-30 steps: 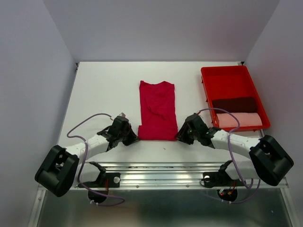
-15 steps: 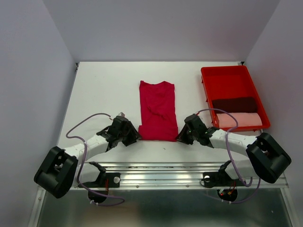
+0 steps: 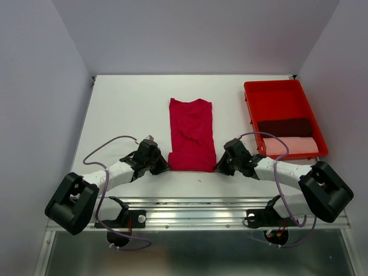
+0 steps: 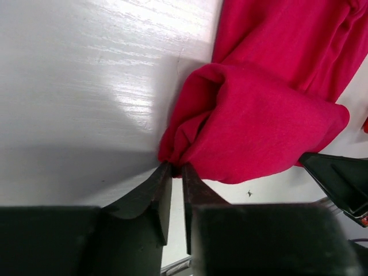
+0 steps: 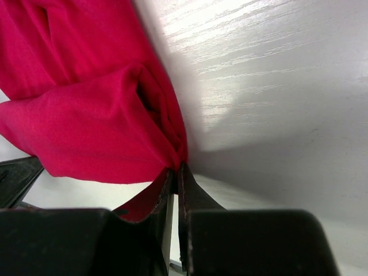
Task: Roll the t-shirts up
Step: Roll the T-shirt to the center of the board.
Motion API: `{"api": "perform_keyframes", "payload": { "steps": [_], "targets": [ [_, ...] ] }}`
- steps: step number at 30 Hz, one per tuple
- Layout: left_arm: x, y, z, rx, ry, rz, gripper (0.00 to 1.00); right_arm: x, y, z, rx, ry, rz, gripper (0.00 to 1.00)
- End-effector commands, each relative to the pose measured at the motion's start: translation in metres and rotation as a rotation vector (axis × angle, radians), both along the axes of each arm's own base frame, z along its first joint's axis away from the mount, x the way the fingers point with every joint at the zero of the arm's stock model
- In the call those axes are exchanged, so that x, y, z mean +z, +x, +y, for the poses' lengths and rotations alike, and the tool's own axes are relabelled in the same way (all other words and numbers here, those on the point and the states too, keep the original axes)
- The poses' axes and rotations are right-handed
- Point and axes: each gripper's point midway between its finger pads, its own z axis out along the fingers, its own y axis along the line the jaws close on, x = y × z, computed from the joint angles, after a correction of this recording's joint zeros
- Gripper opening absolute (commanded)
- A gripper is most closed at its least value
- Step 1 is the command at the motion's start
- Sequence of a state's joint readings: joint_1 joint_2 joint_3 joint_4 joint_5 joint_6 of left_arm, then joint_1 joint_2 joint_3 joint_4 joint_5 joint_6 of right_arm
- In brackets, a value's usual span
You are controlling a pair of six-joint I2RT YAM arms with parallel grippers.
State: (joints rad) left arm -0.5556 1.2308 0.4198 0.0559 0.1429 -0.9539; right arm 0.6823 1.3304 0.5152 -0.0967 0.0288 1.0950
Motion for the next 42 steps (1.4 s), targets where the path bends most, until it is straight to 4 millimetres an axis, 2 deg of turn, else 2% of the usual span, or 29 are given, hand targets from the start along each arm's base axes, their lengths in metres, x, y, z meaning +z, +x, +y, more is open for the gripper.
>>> {"api": "perform_keyframes", "payload": {
  "steps": [1,3,7,11,14,15,20,27,33,40,42],
  "targets": [
    [0.015,0.012,-0.01,-0.026,-0.023,-0.052,0.15,0.012,0.011,0.007,0.011,0.009,-0.042,0.05],
    [0.02,0.012,-0.013,-0.033,-0.033,-0.058,0.0,0.012,0.011,0.006,0.01,0.003,-0.043,0.03],
    [0.03,0.013,-0.016,-0.034,-0.052,-0.062,0.0,0.018,0.014,0.005,0.009,-0.01,-0.057,0.01],
    [0.05,0.021,-0.018,-0.022,-0.063,-0.091,0.0,0.029,0.019,0.004,0.009,-0.02,-0.083,0.01],
    [0.05,0.02,-0.014,-0.01,-0.029,-0.063,0.0,0.035,0.021,0.004,0.007,-0.024,-0.096,0.01],
    [0.056,0.025,-0.016,-0.013,-0.015,-0.051,0.0,0.041,0.026,0.005,0.006,-0.029,-0.11,0.01],
    [0.052,0.026,-0.018,-0.012,-0.007,-0.023,0.0,0.046,0.03,0.005,0.009,-0.047,-0.125,0.01],
    [0.06,0.036,-0.016,0.013,-0.018,-0.024,0.0,0.057,0.039,0.001,0.008,-0.071,-0.158,0.01],
    [0.067,0.05,-0.016,0.023,-0.039,-0.038,0.0,0.064,0.054,-0.005,0.005,-0.097,-0.181,0.01],
    [0.074,0.076,-0.014,0.043,-0.049,-0.059,0.0,0.075,0.079,-0.009,0.002,-0.111,-0.209,0.02],
    [0.078,0.085,-0.014,0.043,-0.05,-0.069,0.0,0.072,0.084,-0.01,0.003,-0.122,-0.204,0.02]
  ]
}}
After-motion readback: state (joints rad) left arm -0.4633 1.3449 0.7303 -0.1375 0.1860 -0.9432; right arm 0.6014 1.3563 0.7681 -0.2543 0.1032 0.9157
